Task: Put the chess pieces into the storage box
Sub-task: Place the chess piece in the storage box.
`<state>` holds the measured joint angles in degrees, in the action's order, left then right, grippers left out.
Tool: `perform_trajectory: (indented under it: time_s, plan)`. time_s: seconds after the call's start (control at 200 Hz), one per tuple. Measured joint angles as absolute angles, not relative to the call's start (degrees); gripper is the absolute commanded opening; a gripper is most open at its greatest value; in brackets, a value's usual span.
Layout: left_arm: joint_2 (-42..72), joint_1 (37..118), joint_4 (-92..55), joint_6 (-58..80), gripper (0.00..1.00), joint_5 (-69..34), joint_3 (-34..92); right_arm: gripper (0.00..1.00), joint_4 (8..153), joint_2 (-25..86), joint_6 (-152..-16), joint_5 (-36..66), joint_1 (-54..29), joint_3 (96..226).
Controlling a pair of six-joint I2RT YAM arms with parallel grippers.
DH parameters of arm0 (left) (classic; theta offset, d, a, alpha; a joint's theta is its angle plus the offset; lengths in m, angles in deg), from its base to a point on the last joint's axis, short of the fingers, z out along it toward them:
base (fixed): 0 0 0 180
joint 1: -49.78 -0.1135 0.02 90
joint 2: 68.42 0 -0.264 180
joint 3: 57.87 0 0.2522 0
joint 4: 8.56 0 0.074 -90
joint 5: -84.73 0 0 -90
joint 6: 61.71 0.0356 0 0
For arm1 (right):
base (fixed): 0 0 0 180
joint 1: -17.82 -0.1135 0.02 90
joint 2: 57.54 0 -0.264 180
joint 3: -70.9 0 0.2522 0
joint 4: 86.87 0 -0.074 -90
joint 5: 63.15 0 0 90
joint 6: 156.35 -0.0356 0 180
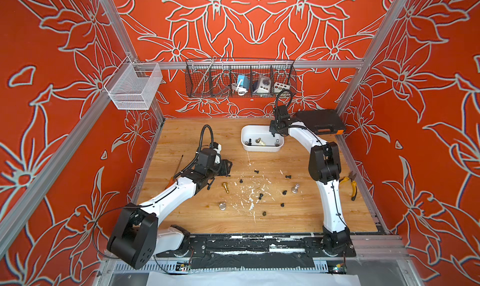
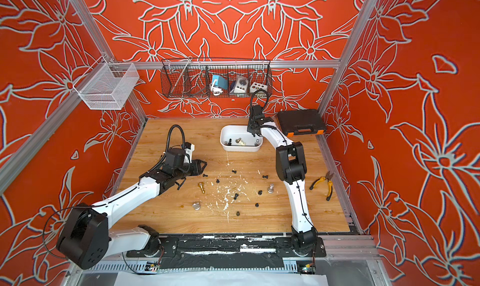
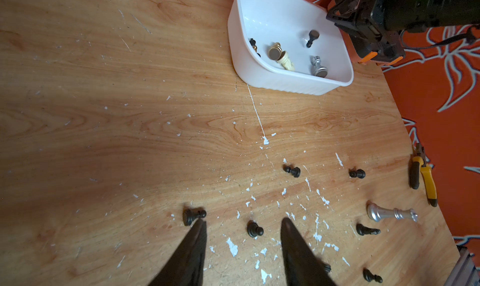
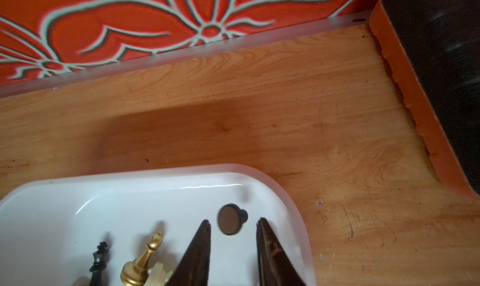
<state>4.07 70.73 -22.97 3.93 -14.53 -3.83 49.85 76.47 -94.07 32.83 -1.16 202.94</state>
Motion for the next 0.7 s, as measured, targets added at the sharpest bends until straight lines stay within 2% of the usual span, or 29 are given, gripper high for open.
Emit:
perform_trajectory:
  time_s: [0.701]
  plan:
    - [3.3, 70.7, -23.1, 3.1, 0.49, -14.4, -4.7, 0.39, 50.0, 75.8, -93.9, 32.1, -1.1, 202.2]
